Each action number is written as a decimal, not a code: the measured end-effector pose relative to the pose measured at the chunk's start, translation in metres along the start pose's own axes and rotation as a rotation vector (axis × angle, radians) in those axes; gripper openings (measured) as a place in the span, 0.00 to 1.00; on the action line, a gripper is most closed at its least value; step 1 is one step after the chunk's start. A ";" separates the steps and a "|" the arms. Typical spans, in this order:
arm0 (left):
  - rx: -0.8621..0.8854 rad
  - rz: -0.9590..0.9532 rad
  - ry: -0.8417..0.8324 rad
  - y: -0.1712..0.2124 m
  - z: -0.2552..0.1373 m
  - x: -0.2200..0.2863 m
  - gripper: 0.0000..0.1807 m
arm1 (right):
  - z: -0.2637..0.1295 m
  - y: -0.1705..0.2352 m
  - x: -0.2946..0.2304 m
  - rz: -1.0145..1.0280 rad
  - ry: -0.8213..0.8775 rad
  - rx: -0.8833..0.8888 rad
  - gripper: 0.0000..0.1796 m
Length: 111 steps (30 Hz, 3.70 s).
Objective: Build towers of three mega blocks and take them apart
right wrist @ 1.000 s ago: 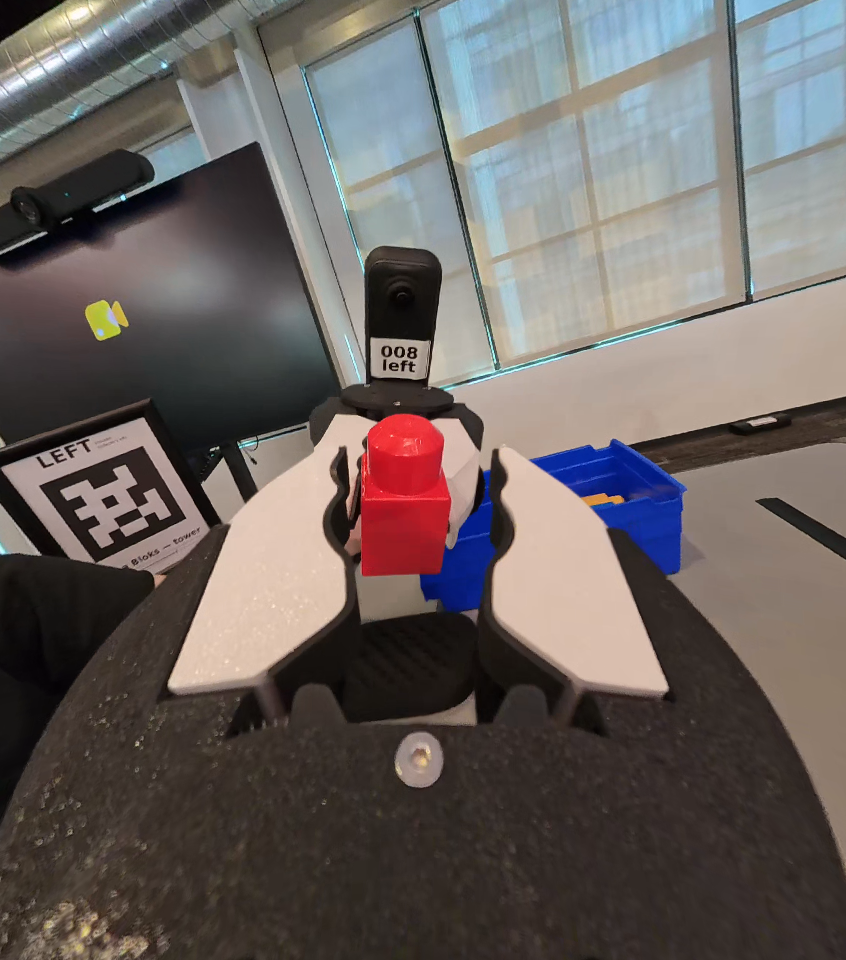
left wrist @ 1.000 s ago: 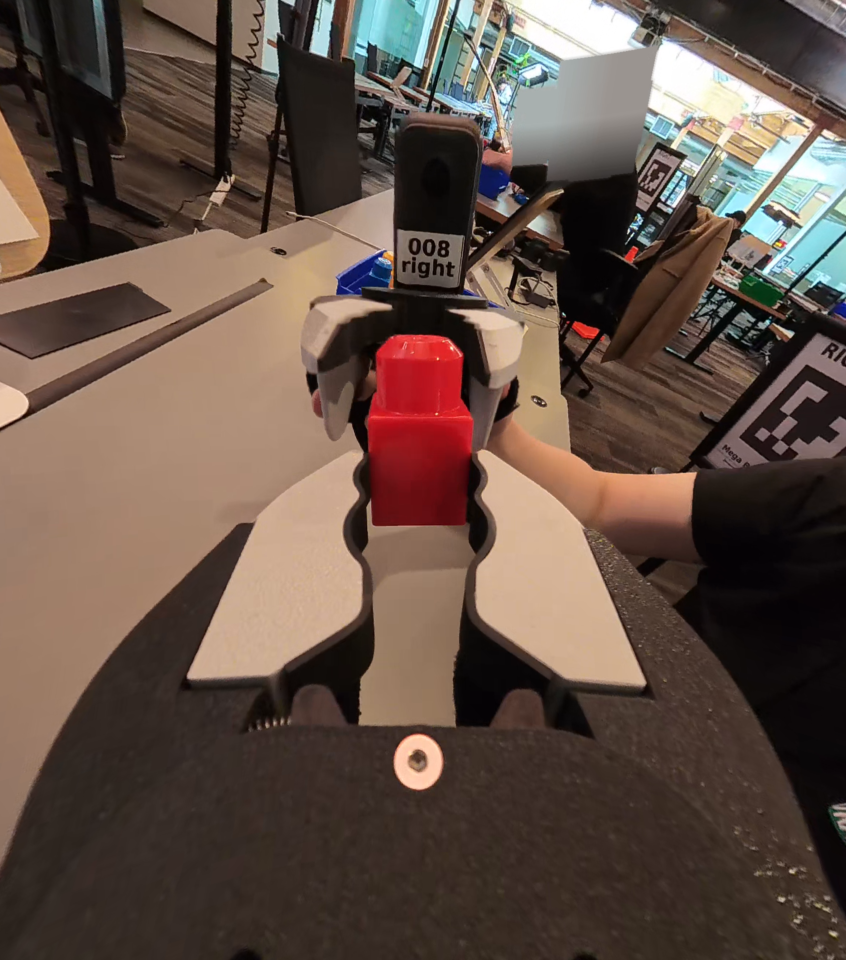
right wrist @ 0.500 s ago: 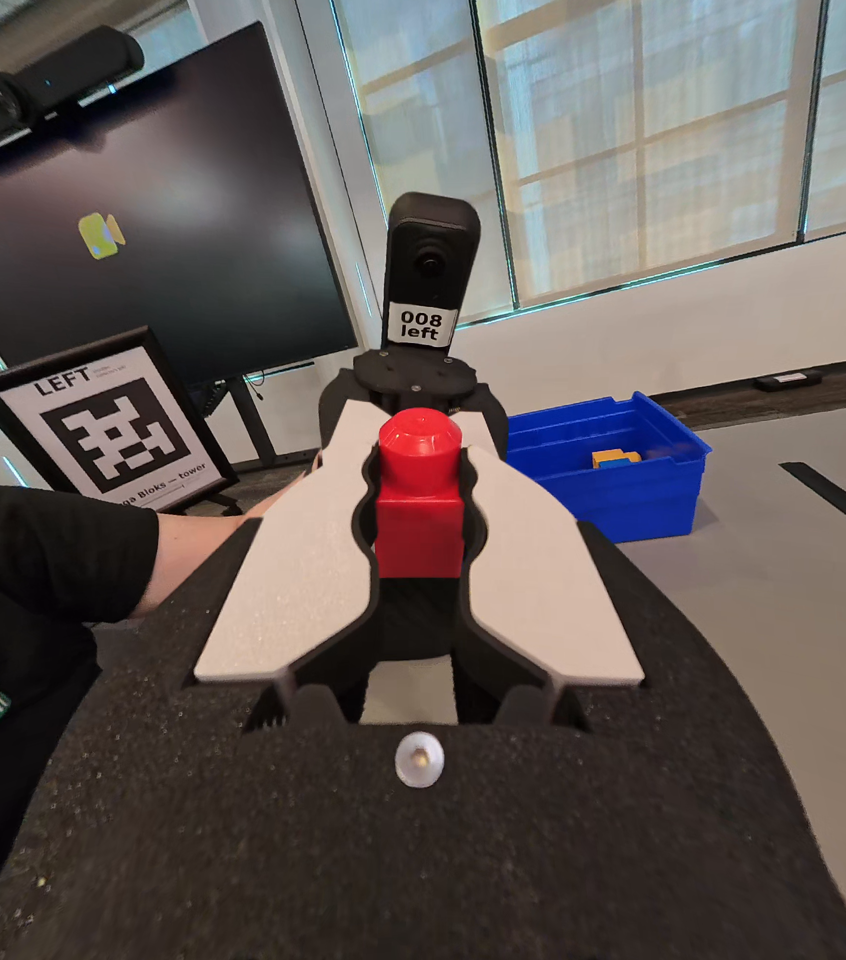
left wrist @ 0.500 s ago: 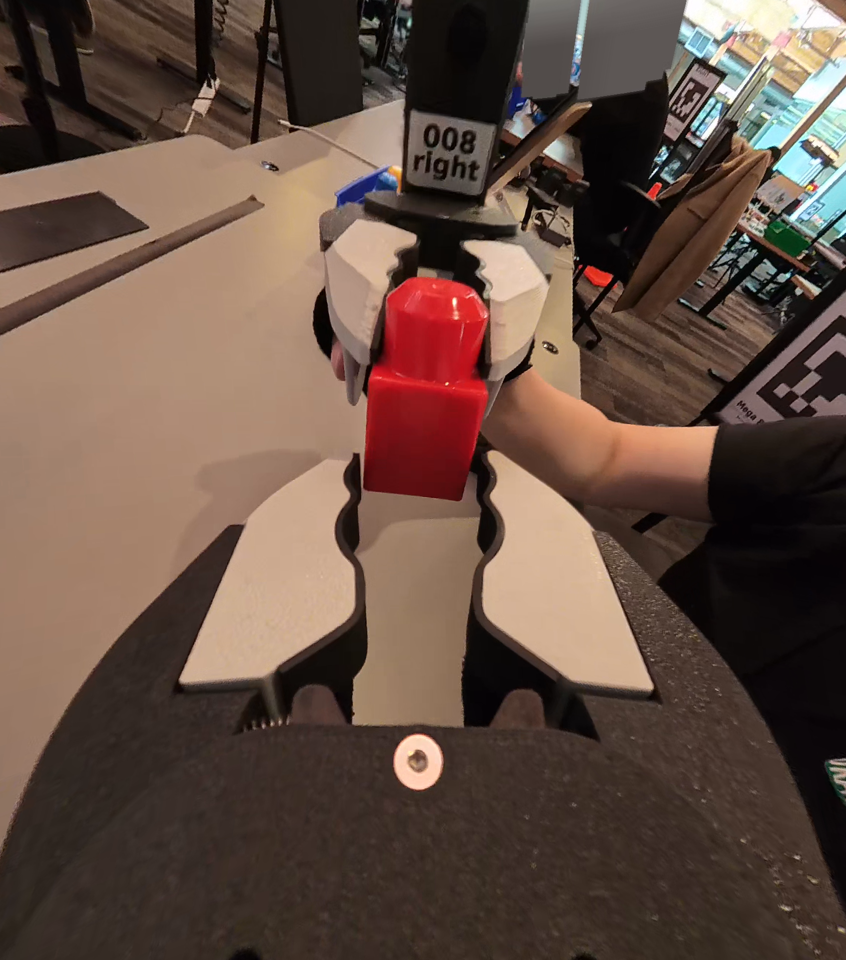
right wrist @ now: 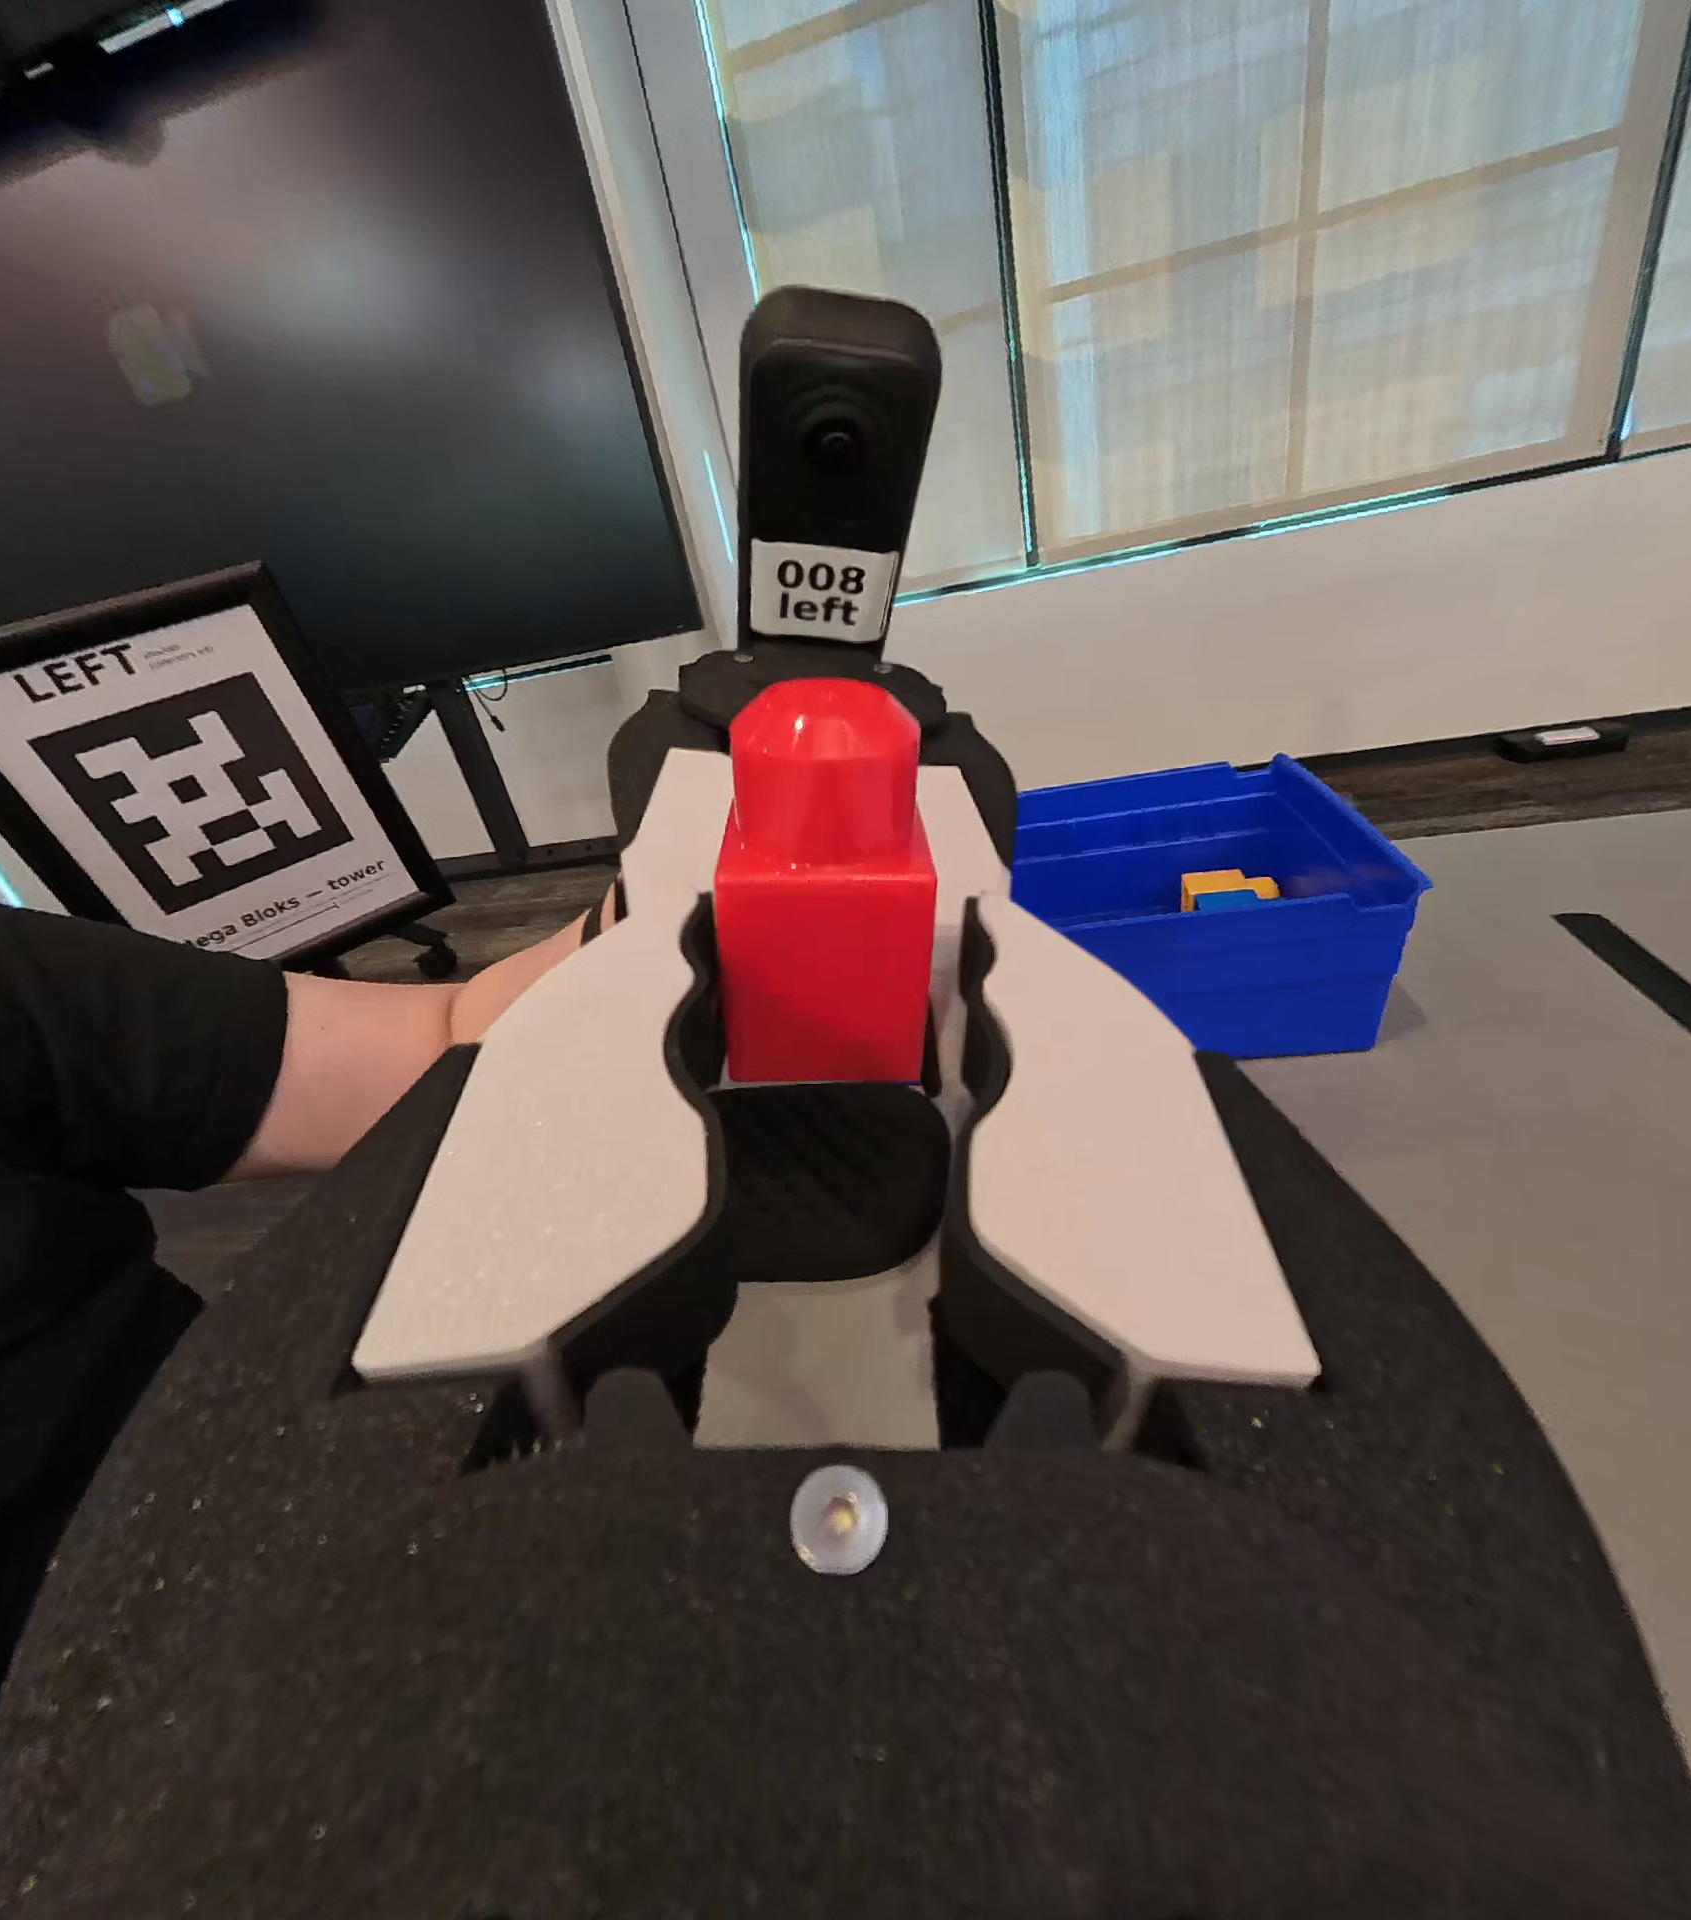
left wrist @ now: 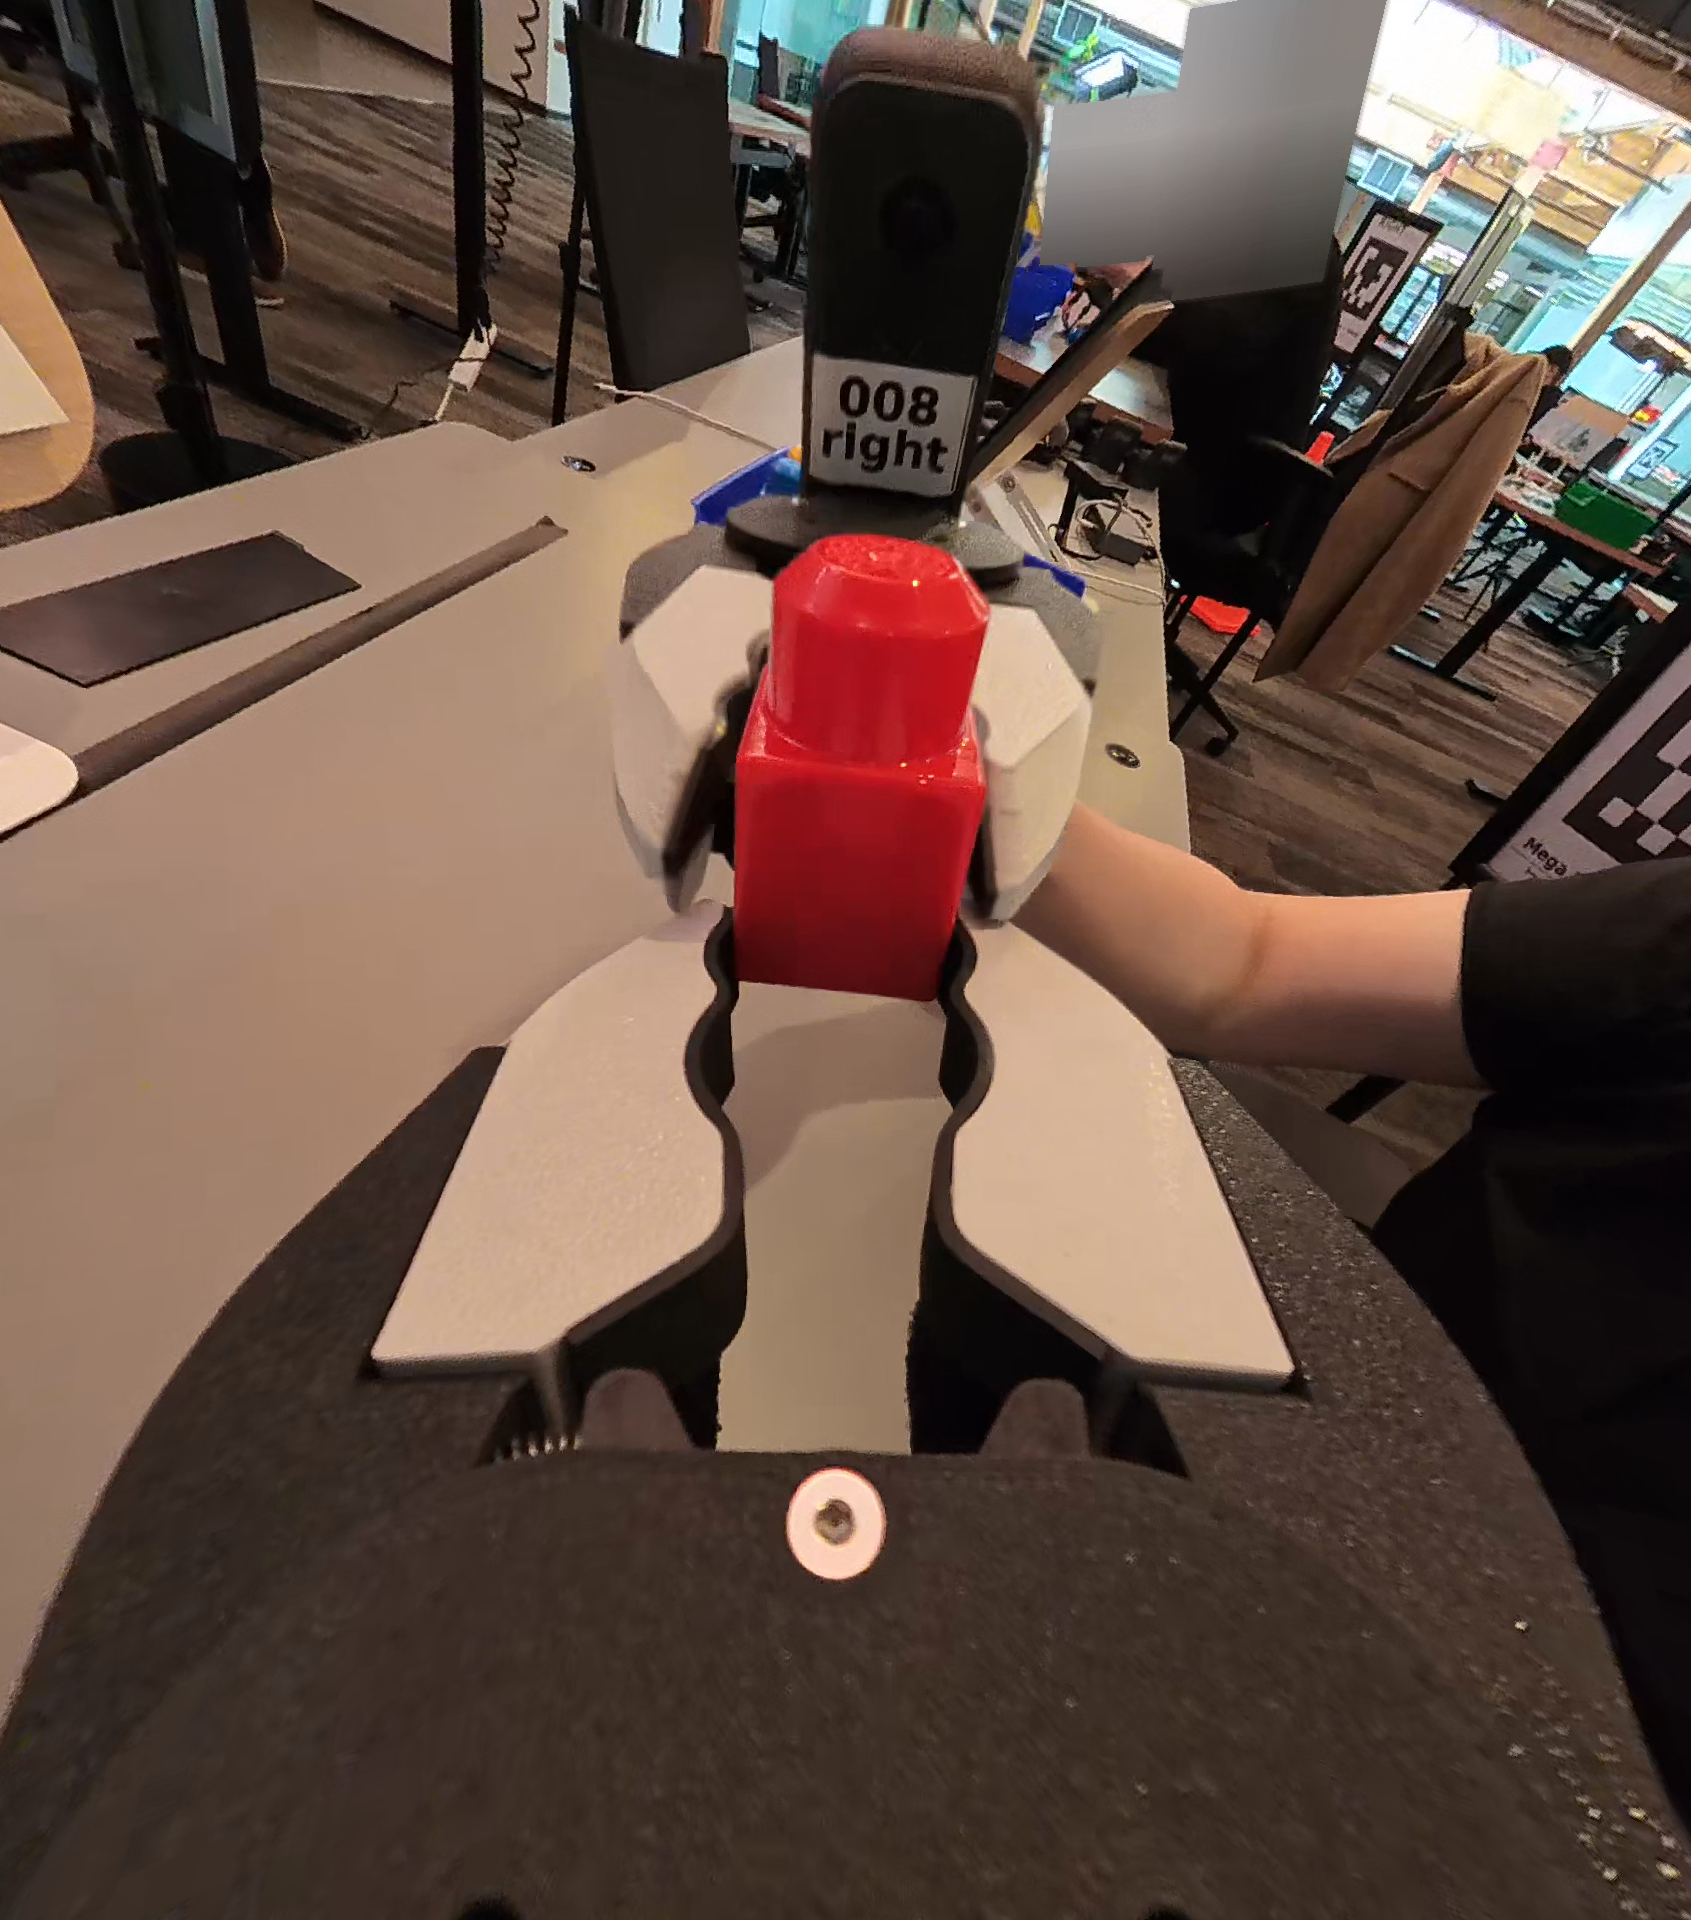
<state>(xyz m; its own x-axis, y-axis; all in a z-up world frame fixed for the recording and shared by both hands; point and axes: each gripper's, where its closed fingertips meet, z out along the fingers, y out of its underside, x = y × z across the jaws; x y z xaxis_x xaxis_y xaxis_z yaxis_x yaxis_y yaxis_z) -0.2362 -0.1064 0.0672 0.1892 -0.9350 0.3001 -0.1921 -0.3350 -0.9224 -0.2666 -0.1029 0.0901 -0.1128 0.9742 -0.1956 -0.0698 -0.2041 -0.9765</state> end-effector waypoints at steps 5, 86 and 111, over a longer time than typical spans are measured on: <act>-0.001 -0.034 0.015 0.002 -0.002 0.002 0.21 | 0.003 -0.001 -0.005 -0.017 -0.018 0.016 0.20; -0.787 -0.965 -1.155 0.222 -0.277 -0.253 0.25 | -0.098 -0.053 0.032 -0.008 0.176 0.157 0.20; -0.384 -0.739 -0.864 0.124 -0.269 -0.239 0.20 | -0.102 -0.047 0.041 0.011 0.196 0.146 0.20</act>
<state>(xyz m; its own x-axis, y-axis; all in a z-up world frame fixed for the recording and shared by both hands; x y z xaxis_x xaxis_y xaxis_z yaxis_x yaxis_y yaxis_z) -0.5640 0.0437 -0.0535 0.9304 -0.1637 0.3280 -0.0120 -0.9079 -0.4190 -0.1669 -0.0434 0.1187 0.0788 0.9691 -0.2339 -0.2136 -0.2127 -0.9535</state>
